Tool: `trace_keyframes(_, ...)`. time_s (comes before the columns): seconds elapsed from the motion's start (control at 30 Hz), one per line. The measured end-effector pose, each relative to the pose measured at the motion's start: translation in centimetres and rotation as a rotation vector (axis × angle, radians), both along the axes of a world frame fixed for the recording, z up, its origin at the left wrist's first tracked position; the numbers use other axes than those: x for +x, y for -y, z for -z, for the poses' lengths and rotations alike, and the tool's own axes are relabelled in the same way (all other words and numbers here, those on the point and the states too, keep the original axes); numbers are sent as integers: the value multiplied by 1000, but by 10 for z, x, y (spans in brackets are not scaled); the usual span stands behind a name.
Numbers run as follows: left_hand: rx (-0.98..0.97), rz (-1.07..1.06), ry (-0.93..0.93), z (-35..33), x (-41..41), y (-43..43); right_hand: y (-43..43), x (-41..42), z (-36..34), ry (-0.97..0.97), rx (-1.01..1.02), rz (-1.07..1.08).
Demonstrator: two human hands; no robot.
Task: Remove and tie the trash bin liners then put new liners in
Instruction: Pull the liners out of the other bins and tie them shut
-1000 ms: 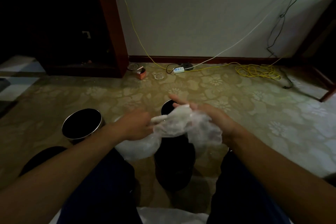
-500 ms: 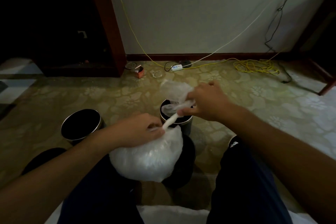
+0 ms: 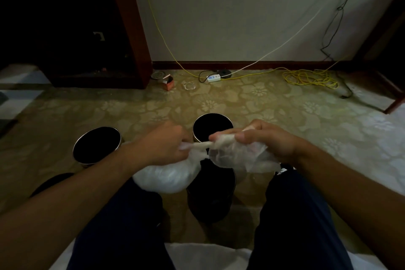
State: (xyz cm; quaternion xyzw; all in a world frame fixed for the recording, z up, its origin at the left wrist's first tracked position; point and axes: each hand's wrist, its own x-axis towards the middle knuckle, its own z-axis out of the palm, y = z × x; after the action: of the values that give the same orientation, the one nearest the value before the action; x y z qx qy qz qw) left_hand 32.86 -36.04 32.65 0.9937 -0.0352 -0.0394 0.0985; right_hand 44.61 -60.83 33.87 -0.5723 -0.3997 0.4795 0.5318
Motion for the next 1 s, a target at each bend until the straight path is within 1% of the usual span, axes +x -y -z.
trace_keyframes(0.07, -72, -22, 19, -1, 0, 5, 2, 0, 4, -285, 73, 11)
trace_keyframes(0.13, -184, -24, -5, -1, -3, 10, -2, 1, 8, -566, 215, 29)
trace_keyframes(0.17, -214, -20, -38, -2, -5, 14, -5, 3, 10, -652, 294, 44)
trace_keyframes(0.2, -215, -2, -69, -3, -7, 19, -7, 4, 11, -681, 335, 76)
trace_keyframes(0.23, -187, 28, -90, -2, -7, 22, -10, 7, 12, -641, 326, 112)
trace_keyframes(0.27, -147, 50, -104, -1, -7, 25, -12, 10, 12, -520, 272, 165)
trace_keyframes(0.3, -122, 62, -113, 0, -7, 26, -15, 13, 12, -310, 189, 232)
trace_keyframes(0.33, -118, 68, -118, 2, -8, 26, -17, 15, 12, -18, 91, 297)
trace_keyframes(0.37, -128, 63, -132, 3, -9, 25, -17, 16, 10, 315, -16, 349)
trace_keyframes(0.43, -127, 67, -138, 2, -11, 24, -16, 19, 7, 944, -297, 325)
trace_keyframes(0.47, -101, 69, -136, -1, -12, 24, -16, 20, 5, 1205, -480, 264)
trace_keyframes(0.5, -68, 59, -124, -3, -13, 23, -15, 21, 5, 1400, -632, 185)
trace_keyframes(0.53, -33, 41, -98, -7, -12, 23, -15, 21, 7, 1514, -735, 106)
trace_keyframes(0.57, 8, 16, -64, -9, -11, 20, -13, 21, 8, 1558, -790, 27)
trace_keyframes(0.6, 50, -12, -35, -11, -10, 18, -11, 20, 9, 1546, -805, -31)
trace_keyframes(0.67, 154, -60, 10, -12, -8, 11, -6, 15, 5, 1382, -761, -122)
trace_keyframes(0.73, 260, -90, 59, -11, -6, 4, -2, 7, -3, 1145, -612, -196)
trace_keyframes(0.77, 282, -99, 71, -10, -5, 3, 0, 3, -8, 987, -506, -205)
trace_keyframes(0.83, 255, -102, 47, -7, -2, 6, 2, -9, -17, 579, -223, -123)
trace_keyframes(0.9, 178, -66, 23, -3, -2, 16, 1, -23, -16, 70, 51, 44)
trace_keyframes(0.93, 128, -25, 35, 1, -2, 21, -3, -28, -12, -186, 150, 100)
trace_keyframes(0.97, 89, 20, 47, 4, -3, 26, -7, -29, -6, -382, 235, 122)
trace_keyframes(1.0, 78, 57, 43, 7, -5, 30, -12, -27, 1, -497, 296, 126)
